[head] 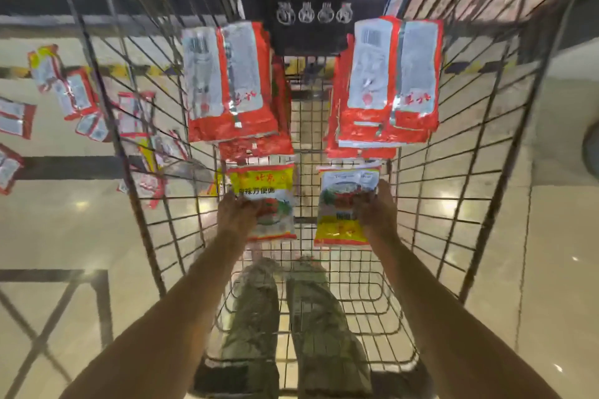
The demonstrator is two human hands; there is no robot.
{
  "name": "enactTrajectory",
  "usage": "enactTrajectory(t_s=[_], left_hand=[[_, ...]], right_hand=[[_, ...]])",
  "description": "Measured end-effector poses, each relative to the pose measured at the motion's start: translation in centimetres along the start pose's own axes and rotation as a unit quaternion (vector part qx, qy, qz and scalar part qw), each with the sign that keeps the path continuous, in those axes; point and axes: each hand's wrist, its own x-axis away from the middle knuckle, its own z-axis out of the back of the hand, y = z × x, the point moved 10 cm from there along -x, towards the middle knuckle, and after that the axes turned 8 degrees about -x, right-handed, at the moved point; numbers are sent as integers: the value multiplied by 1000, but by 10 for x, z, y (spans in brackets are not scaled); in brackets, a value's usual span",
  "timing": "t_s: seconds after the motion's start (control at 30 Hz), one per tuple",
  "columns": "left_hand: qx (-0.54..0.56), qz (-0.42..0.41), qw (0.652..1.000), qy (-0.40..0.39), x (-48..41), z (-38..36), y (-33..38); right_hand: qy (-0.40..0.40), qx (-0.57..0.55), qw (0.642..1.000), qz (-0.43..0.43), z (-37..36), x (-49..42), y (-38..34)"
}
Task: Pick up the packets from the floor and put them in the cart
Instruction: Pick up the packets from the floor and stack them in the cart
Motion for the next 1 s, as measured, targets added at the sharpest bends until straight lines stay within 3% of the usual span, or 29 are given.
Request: enactTrajectory(t_s=[0.13, 0.23, 0.3, 0.4, 0.5, 0.57, 0.77, 0.83, 1.0], left_hand=[[-41, 0, 998, 52, -44, 2, -22], [-80, -48, 994, 55, -52, -5, -18], [-159, -108, 973, 125, -46, 0, -9], [-231, -169, 945, 158, -26, -1, 8], [-278, -247, 915, 154, 5, 11, 27], [-326, -328, 875, 143, 42, 18, 47], [-375, -515, 762, 118, 186, 74, 107], [-376, -524, 752, 136, 225, 112, 120], [-395, -457, 766, 218, 283, 228, 128]], right_hand=[[36, -12, 996, 82, 9, -30, 32], [92, 7, 992, 81, 4, -29, 33], [148, 117, 980, 65, 6, -26, 27], [215, 208, 943, 144, 6, 0, -4], [186, 293, 916, 202, -2, 29, -25], [143, 312, 910, 233, -6, 59, -47], [62, 425, 839, 335, -14, 175, -136], [44, 458, 814, 354, -23, 216, -166], [1, 494, 783, 377, -64, 317, -233]])
